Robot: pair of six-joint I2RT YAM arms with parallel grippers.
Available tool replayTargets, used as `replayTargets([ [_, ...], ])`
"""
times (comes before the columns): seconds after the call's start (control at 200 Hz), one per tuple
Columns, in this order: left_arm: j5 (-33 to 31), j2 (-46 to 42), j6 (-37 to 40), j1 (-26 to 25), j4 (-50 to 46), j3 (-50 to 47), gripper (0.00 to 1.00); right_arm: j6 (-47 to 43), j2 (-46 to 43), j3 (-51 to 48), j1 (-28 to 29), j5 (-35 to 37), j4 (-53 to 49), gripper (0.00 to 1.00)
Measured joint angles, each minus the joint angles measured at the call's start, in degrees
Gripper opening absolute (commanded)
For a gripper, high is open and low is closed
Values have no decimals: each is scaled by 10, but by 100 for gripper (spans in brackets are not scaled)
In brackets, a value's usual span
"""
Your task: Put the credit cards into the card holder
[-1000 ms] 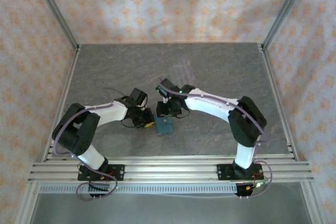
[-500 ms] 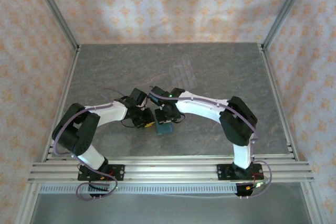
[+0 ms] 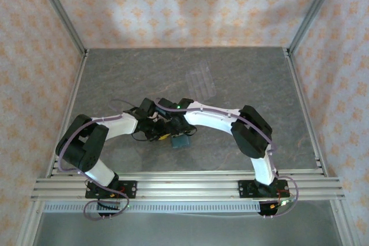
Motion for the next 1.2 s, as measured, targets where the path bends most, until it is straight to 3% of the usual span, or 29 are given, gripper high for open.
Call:
replayTargets([
  [0.425,26,0,0,15,24,-14,14,-5,32,28,12,35,-28,27],
  [0.846,39,0,0,21,36,-21,14,-10,45,55,29,79,-57,20],
  [1.026,39,0,0,21,37,-22,14,-11,46,55,30,83,-62,27],
  [1.201,42,0,0,23,37,-22,14,-12,54,62,30,83,-66,25],
])
